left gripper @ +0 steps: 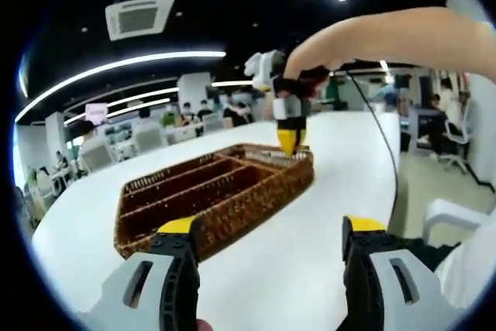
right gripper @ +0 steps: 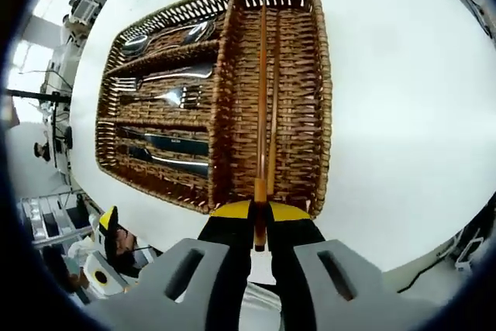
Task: Arrange the knives, forks, and spoons in their matching storage slots by inserting each utensil handle-first until every utensil is classified and aligned in the correct compartment
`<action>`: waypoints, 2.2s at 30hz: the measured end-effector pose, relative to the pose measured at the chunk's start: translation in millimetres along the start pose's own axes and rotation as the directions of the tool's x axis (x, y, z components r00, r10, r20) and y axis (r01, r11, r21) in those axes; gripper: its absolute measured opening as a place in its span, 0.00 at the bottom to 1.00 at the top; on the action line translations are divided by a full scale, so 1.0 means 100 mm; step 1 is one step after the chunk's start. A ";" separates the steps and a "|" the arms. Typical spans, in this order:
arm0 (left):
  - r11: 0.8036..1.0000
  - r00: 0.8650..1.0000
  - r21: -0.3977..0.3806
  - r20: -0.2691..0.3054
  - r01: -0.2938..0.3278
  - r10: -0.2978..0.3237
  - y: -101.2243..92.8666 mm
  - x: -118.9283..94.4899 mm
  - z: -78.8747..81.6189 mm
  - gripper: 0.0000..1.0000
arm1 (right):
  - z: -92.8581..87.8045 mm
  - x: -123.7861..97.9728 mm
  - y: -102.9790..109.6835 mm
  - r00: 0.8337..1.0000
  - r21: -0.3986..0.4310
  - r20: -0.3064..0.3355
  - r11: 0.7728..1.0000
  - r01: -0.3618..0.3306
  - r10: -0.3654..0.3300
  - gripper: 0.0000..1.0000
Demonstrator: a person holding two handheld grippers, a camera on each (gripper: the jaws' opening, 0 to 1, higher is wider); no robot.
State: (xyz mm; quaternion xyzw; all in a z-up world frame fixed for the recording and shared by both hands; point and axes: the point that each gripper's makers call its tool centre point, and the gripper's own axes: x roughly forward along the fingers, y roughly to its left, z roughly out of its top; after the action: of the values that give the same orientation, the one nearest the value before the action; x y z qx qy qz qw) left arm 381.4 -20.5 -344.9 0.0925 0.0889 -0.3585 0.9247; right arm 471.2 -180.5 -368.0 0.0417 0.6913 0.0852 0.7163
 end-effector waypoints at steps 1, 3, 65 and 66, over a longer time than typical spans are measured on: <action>1.000 1.000 0.000 -0.003 -0.001 0.001 0.01 -0.01 -0.01 0.75 | 0.01 0.01 0.00 1.000 0.012 0.001 1.000 -0.004 0.004 0.06; 1.000 1.000 0.000 -0.002 -0.005 0.005 0.03 -0.01 0.00 0.75 | 0.05 0.02 -0.02 1.000 0.021 0.007 1.000 -0.007 0.007 0.06; 1.000 0.999 -0.006 -0.030 -0.013 0.013 0.12 -0.02 -0.08 0.75 | 0.24 0.36 -0.21 1.000 0.043 0.002 0.999 -0.008 0.008 0.07; 1.000 0.999 -0.006 -0.029 -0.013 0.013 0.12 -0.02 -0.08 0.75 | 0.24 0.36 -0.21 1.000 0.040 0.002 0.999 -0.009 0.009 0.07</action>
State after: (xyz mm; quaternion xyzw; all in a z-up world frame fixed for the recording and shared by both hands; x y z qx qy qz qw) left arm 387.3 -8.8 -350.7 0.0953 0.1031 -0.3506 0.9259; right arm 497.6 -192.8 -406.0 0.0590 0.6919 0.0744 0.7157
